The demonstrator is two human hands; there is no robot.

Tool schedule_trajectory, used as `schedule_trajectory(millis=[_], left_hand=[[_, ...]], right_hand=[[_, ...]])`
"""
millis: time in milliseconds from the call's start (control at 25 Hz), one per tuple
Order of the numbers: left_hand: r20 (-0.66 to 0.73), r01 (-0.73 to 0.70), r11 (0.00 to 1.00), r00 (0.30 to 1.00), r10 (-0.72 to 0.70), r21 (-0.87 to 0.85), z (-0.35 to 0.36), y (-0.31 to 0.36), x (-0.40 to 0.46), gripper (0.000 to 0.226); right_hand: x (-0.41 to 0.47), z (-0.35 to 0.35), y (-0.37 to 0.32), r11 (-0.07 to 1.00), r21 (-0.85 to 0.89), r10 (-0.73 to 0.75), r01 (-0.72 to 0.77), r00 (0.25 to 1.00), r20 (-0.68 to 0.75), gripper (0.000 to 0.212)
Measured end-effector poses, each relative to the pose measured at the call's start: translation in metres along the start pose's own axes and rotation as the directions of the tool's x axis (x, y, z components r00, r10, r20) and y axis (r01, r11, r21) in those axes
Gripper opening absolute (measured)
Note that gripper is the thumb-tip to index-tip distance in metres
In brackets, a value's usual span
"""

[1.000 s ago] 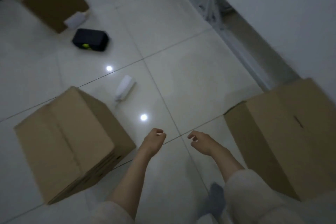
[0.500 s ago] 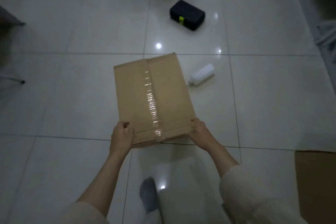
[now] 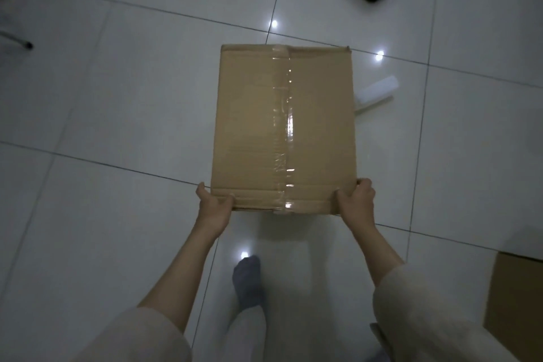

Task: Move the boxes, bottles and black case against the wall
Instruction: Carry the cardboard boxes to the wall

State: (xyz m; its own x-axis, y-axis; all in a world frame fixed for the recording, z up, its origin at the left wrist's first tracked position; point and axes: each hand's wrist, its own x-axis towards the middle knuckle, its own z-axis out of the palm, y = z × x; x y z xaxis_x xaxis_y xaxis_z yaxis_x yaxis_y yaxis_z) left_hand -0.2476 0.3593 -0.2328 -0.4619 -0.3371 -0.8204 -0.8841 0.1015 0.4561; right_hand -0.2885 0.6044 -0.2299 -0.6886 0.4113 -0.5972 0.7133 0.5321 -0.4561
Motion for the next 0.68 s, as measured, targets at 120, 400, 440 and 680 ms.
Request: schedule_trajectory(millis=[120,400,440,680], left_hand=[[-0.154,-0.016,1.000,0.988,0.012,-0.023,-0.005,0.000,-0.002,0.091],[-0.258,0.049,0.997,0.966,-0.031,0.063,-0.008,-0.004,-0.012,0.094],[-0.278,0.086,0.996,0.958,-0.073,0.037,-0.008,-0.008,-0.011,0.098],[-0.308,0.215,0.977,0.928,-0.208,-0.013,-0.013,-0.010,-0.001,0.110]], right_hand=[[-0.038,0.030,-0.001,0.999,-0.008,0.032,-0.032,0.998,0.052,0.038],[-0.098,0.089,-0.019,0.995,-0.027,-0.062,0.097,0.803,0.592,0.043],[-0.098,0.092,-0.026,0.975,-0.089,-0.086,0.203,0.714,0.694,0.042],[-0.038,0.088,-0.089,0.788,-0.068,-0.460,0.612,0.659,0.595,0.026]])
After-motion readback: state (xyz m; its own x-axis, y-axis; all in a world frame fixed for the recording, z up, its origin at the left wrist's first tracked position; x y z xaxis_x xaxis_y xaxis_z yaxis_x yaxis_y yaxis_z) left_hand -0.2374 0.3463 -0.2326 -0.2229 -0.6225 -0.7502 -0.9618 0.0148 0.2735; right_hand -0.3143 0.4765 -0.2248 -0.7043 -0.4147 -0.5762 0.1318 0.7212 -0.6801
